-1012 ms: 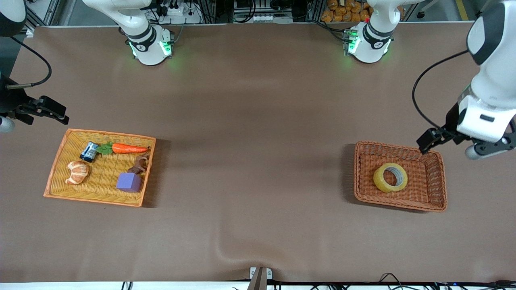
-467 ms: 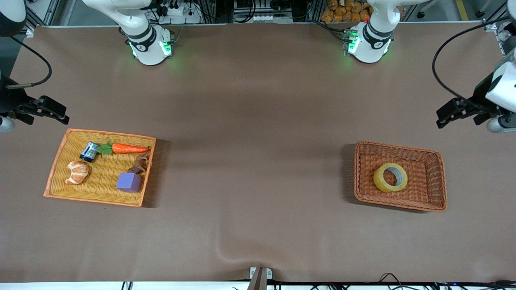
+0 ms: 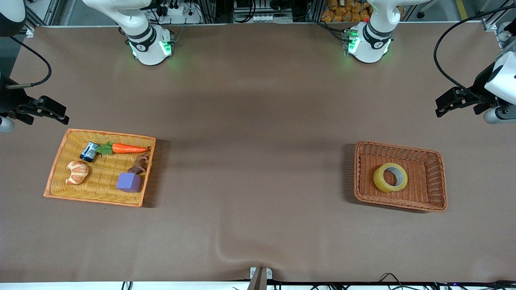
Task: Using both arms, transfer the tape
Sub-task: 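Open the left gripper and lift it away from the basket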
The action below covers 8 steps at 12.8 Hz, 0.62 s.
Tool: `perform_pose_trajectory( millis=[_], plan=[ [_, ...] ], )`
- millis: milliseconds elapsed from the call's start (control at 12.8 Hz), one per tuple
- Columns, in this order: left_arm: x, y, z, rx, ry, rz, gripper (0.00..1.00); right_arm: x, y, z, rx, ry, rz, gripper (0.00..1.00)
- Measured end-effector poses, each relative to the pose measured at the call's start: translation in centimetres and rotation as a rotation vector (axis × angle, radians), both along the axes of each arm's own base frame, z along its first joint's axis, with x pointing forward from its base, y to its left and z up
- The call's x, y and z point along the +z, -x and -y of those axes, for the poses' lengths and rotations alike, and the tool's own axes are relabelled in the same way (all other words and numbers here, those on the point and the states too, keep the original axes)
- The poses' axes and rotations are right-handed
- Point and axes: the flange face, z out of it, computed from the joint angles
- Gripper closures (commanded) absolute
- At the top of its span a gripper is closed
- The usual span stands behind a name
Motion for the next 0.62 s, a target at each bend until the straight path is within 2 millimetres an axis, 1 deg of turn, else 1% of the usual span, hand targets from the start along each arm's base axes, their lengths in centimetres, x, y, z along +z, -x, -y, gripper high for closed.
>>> perform_pose_trajectory(
  millis=[311, 467, 623],
  plan=[
    [0.47, 0.01, -0.26, -0.009, 0.0, 0.006, 0.0, -0.09, -0.03, 0.1, -0.003, -0.005, -0.002, 0.0],
    [0.46, -0.01, -0.44, -0.028, -0.001, 0.005, 0.0, -0.14, -0.03, 0.58, -0.011, -0.005, -0.002, 0.0],
    [0.28, -0.11, -0.61, -0.034, -0.001, 0.001, 0.0, -0.12, -0.04, 0.55, -0.011, -0.006, -0.001, 0.0]
  ],
)
